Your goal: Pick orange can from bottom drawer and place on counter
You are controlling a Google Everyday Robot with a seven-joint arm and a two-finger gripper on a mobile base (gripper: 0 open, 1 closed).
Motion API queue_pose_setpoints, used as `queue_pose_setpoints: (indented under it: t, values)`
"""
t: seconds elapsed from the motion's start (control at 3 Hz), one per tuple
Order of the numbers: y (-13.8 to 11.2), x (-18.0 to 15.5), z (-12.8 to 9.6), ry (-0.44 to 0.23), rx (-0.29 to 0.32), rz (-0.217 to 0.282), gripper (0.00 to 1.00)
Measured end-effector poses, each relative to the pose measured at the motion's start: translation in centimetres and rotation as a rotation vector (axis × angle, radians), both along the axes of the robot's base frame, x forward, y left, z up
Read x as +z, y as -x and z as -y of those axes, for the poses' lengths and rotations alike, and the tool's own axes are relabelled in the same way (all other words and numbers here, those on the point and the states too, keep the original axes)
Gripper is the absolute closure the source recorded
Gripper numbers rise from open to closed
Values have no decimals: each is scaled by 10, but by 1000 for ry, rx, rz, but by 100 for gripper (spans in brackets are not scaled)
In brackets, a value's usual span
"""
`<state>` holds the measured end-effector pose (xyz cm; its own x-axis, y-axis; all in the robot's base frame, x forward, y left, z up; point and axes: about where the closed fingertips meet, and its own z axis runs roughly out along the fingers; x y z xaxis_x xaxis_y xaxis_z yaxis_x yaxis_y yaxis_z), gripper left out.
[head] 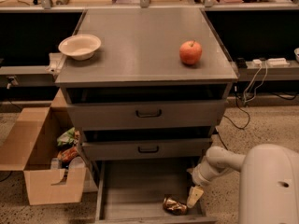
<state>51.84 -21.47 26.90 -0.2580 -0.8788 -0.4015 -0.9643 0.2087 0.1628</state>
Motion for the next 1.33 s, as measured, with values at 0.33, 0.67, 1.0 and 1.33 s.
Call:
queue_pose_setpoints:
  t: [0.33,0.67,1.0,1.33]
  values:
    - [-14,-32,-8,37,51,4,0]
    - [-24,-53,-14,47,81,13,0]
    - [-31,-73,-24,48,92,33,0]
    - [-34,-86,-31,59,77,59,0]
